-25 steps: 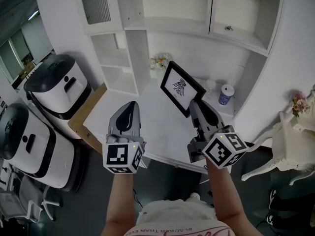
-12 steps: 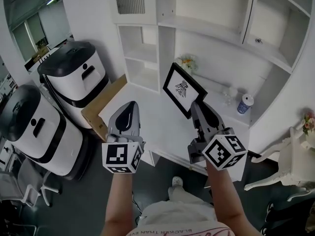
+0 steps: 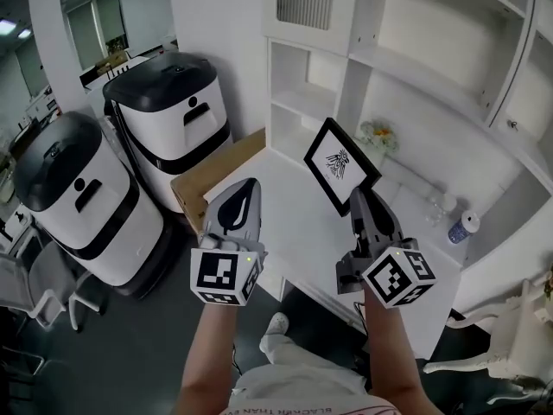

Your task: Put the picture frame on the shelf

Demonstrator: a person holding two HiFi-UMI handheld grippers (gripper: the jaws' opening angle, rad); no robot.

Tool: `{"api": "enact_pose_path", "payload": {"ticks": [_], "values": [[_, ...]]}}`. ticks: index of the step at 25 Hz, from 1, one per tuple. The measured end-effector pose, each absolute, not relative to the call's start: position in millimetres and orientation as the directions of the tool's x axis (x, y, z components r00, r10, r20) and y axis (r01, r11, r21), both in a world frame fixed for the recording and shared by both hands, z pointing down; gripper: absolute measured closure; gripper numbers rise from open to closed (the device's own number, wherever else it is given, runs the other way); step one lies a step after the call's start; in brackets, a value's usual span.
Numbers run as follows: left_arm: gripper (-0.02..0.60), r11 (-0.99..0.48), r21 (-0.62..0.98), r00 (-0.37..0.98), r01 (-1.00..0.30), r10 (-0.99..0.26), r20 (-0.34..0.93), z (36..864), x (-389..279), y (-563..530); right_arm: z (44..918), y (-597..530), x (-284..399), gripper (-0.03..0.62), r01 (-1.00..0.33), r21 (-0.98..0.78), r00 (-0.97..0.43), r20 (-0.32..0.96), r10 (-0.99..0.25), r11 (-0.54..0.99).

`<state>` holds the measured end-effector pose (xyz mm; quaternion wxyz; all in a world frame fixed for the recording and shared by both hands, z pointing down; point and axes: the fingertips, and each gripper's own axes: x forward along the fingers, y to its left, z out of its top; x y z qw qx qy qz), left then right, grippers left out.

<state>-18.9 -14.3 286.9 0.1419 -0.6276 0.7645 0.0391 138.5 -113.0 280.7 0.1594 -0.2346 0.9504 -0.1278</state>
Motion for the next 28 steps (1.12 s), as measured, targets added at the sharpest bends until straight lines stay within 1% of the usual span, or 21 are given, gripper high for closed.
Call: {"api": "enact_pose_path", "payload": {"ticks": [6, 13, 18, 28], "values": [[0.574, 0.211, -0.142, -0.175, -0.967, -0.957, -0.231, 293, -72, -44, 288, -144, 78, 0.528, -0.389, -0.359, -0.838, -0.246, -0.488, 0.849], [0.574, 0.166, -0.13, -0.136, -0.978, -0.968, -0.213, 292, -124, -100, 290, -192, 30, 0.528, -0.419, -0.382, -0.814, -0.244, -0.527, 0.824], [0.574, 0.119, -0.133, -0.09, -0.984, -0.974, -0.21, 288, -144, -140, 288, -223, 11, 0.528, -0.449, -0.393, -0.791, -0.243, -0.562, 0.802], [0.574, 0.061, -0.109, -0.037, -0.992, -0.977, -0.208, 292, -167, -184, 283, -257, -8, 0.528, -0.502, -0.381, -0.757, -0.24, -0.607, 0.777]]}}
